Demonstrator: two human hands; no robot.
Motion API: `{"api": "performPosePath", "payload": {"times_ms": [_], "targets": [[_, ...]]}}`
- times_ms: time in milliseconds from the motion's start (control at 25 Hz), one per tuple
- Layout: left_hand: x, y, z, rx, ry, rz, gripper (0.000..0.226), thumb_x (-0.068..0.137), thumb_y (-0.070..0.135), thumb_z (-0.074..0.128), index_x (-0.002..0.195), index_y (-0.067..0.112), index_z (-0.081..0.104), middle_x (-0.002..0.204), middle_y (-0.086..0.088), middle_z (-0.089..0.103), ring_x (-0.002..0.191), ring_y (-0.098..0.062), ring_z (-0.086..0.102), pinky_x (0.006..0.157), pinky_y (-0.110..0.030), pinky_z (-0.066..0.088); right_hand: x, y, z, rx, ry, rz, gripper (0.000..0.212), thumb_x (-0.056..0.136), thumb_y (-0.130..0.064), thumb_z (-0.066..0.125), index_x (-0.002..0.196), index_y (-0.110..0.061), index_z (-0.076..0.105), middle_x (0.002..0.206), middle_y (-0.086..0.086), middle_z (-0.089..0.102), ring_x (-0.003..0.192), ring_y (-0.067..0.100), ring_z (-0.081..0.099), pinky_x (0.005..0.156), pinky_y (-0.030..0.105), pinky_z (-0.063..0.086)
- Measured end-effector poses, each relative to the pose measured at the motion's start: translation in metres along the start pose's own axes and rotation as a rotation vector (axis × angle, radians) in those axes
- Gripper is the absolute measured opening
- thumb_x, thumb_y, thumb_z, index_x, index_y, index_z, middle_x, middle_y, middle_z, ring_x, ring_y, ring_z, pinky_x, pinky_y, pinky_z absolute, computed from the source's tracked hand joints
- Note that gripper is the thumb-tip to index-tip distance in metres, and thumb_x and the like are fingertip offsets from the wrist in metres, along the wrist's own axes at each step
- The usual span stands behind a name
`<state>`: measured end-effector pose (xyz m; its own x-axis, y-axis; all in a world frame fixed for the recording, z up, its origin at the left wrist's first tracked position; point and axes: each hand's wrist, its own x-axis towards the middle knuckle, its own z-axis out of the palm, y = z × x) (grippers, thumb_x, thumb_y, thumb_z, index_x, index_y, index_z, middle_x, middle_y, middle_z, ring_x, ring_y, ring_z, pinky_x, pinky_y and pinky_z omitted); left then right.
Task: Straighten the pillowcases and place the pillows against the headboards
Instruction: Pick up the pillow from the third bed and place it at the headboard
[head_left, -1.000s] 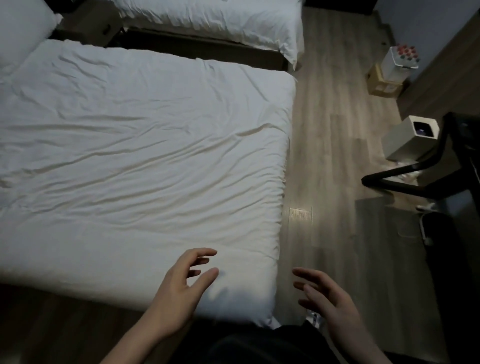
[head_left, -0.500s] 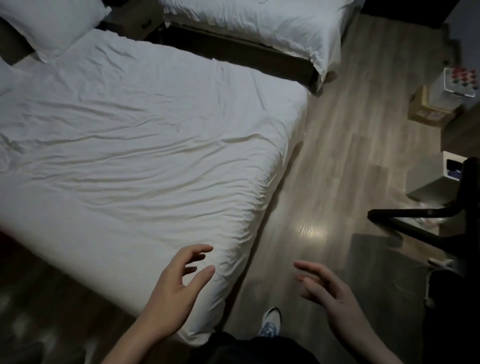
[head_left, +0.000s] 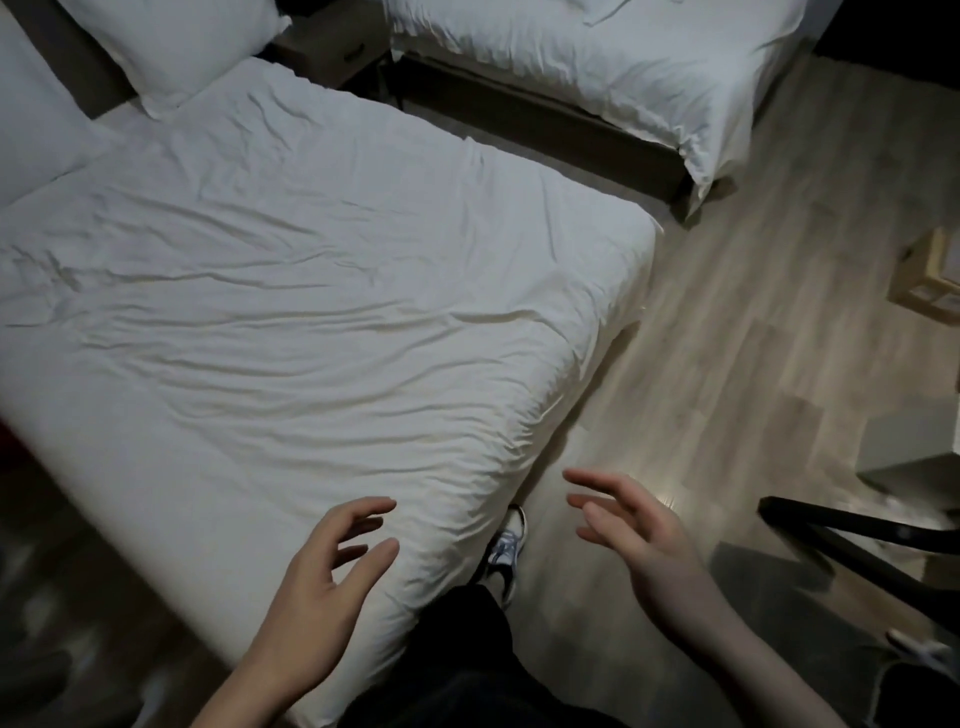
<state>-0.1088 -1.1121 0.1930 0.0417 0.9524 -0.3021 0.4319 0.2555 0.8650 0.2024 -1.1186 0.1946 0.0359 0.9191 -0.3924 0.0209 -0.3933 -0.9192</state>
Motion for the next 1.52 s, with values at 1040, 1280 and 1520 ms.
{"api": "performPosePath", "payload": {"times_ms": [1040, 1280, 1520], "targets": [[0.455, 0.335, 0.329, -0.042, 0.001, 0.041, 0.029, 0.097, 0.026, 0.065, 0.125, 0.035, 0.066, 0.130, 0.018, 0.066, 0.125, 0.002, 0.058, 0.099, -0.026, 0.046, 0.416, -0.193, -0.454, -0.081, 0.037, -0.056, 0.029, 0.100, -0.020, 0.062, 0.118, -0.041, 0.073, 0.118, -0.007, 0.075, 0.118, 0.009, 0.067, 0.108, 0.048, 0.052], [0.550, 0.389, 0.375, -0.072, 0.051, 0.003, 0.029, 0.097, 0.025, 0.066, 0.124, 0.037, 0.066, 0.127, 0.015, 0.068, 0.123, 0.002, 0.060, 0.096, -0.024, 0.047, 0.521, -0.247, -0.516, -0.071, -0.020, -0.081, 0.031, 0.100, -0.015, 0.061, 0.116, -0.039, 0.074, 0.118, -0.009, 0.075, 0.116, 0.010, 0.068, 0.107, 0.048, 0.052], [0.716, 0.454, 0.430, -0.054, -0.090, 0.038, 0.027, 0.098, 0.028, 0.066, 0.123, 0.039, 0.066, 0.126, 0.020, 0.067, 0.121, 0.003, 0.060, 0.096, -0.024, 0.048, 0.611, -0.263, -0.576, -0.060, 0.121, 0.007, 0.043, 0.078, -0.067, 0.070, 0.115, -0.045, 0.073, 0.118, -0.009, 0.075, 0.117, 0.007, 0.068, 0.106, 0.050, 0.053]]}}
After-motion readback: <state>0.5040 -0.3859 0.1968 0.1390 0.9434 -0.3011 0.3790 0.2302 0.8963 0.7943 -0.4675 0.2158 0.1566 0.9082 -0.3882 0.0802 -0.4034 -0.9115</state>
